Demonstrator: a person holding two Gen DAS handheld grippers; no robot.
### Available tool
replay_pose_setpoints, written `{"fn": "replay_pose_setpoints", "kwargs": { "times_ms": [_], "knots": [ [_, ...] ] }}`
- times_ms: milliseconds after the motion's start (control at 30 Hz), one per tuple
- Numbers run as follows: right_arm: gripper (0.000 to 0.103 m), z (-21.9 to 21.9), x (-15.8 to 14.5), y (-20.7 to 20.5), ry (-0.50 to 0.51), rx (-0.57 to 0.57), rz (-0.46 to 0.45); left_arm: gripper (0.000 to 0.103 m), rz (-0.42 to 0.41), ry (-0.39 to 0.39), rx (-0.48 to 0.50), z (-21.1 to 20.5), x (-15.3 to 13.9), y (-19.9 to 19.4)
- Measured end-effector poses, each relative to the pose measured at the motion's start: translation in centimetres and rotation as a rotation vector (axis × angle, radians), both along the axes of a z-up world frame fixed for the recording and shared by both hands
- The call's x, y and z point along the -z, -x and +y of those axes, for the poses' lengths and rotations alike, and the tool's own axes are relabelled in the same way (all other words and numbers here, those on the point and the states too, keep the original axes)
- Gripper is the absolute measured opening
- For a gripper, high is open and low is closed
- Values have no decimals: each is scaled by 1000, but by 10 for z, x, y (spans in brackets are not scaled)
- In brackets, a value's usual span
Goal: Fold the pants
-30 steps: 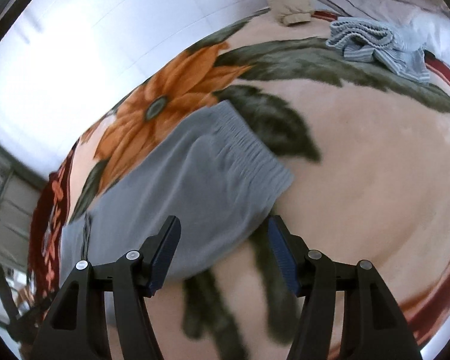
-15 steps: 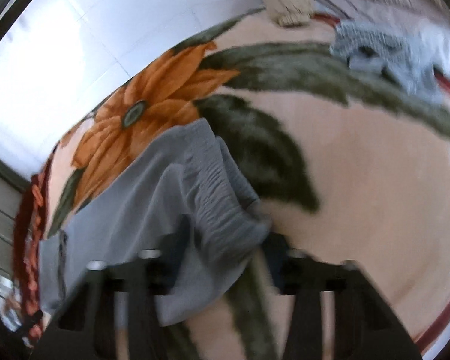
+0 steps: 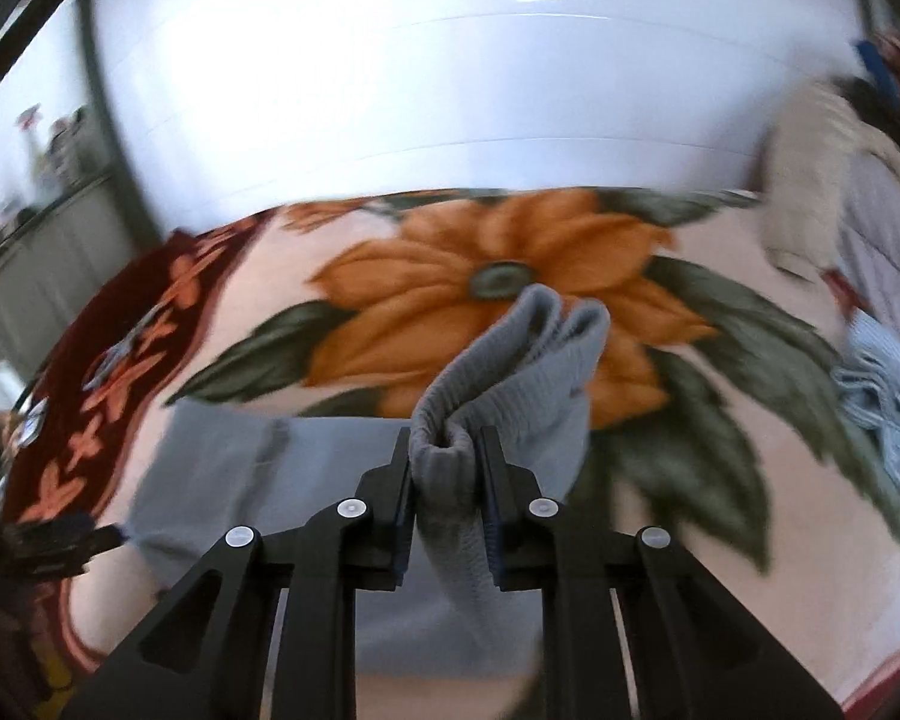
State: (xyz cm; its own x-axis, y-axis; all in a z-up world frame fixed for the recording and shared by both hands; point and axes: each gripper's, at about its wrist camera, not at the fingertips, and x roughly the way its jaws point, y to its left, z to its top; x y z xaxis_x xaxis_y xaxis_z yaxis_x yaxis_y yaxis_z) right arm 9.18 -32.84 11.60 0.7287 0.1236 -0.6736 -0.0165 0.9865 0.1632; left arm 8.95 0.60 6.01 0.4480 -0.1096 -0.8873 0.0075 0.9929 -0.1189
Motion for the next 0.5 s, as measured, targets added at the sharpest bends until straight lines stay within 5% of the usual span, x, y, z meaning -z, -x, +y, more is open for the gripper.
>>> {"fn": "replay_pose_setpoints", "kwargs": {
  "times_ms": [267,500],
  "knots": [
    [19,95,46,-11,36,-186,83,71,-29,-9,21,4,-6,-10],
    [19,118,85,-5,97,-244,149,71,-29,-4,46,3,-3,-10]
  ]
}}
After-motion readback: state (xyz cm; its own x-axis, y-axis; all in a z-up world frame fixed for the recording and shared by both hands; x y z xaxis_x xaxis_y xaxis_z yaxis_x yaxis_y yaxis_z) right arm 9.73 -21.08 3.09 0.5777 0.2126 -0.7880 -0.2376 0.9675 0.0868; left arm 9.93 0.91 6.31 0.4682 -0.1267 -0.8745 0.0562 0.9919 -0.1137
